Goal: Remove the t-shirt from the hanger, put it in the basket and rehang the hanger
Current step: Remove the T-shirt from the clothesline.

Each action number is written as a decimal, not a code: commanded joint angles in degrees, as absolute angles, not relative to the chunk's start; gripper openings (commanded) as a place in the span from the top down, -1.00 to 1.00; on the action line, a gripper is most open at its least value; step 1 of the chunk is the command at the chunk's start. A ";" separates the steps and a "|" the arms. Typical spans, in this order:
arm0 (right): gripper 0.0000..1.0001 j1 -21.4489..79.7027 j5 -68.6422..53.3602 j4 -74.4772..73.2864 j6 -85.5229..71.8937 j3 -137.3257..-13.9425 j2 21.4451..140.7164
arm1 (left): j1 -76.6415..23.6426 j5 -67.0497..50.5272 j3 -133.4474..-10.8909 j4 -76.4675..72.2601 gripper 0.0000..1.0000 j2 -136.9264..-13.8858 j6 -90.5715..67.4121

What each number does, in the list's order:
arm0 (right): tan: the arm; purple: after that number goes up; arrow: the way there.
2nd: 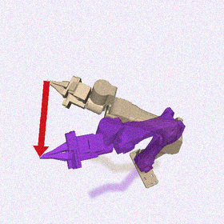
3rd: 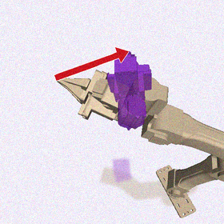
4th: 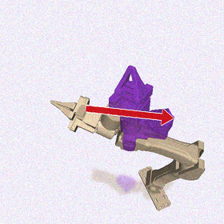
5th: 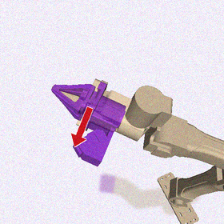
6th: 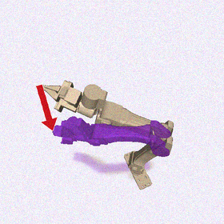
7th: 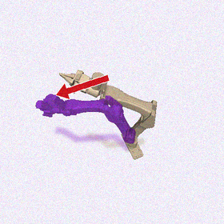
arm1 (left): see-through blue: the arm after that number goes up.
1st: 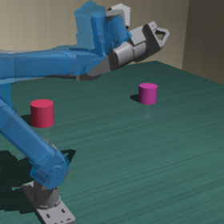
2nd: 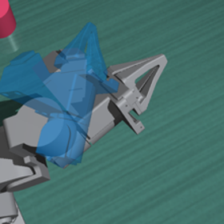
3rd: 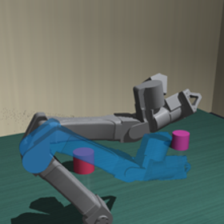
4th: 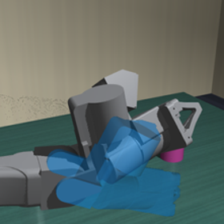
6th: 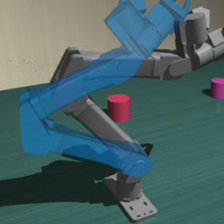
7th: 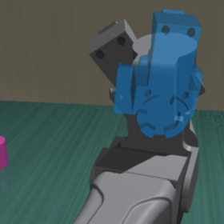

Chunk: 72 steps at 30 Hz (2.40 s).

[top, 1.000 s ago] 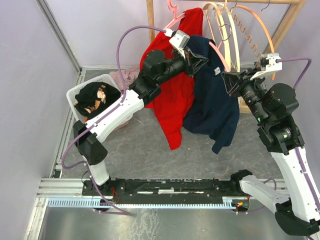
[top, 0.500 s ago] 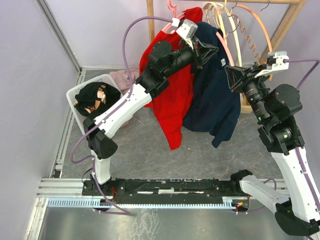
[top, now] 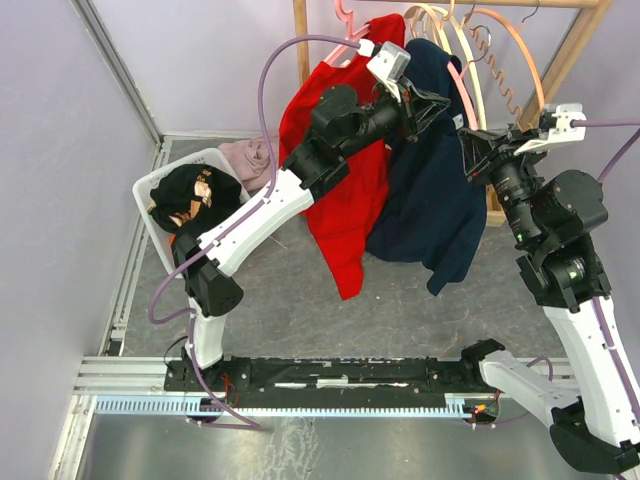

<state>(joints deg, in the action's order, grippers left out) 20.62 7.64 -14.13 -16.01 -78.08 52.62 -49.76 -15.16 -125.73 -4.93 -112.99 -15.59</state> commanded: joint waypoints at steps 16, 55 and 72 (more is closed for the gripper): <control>0.98 20.21 11.89 -7.43 -13.97 -78.40 57.57 | -64.38 -37.13 -119.96 -13.52 0.95 -99.58 -21.78; 0.98 20.16 3.28 -10.58 -14.59 -70.93 40.20 | -64.49 29.40 -120.29 7.82 -0.64 -101.17 -1.96; 0.98 20.19 2.02 -12.19 -14.72 -70.58 37.33 | -58.12 30.85 -125.05 7.36 -0.53 -107.93 -4.58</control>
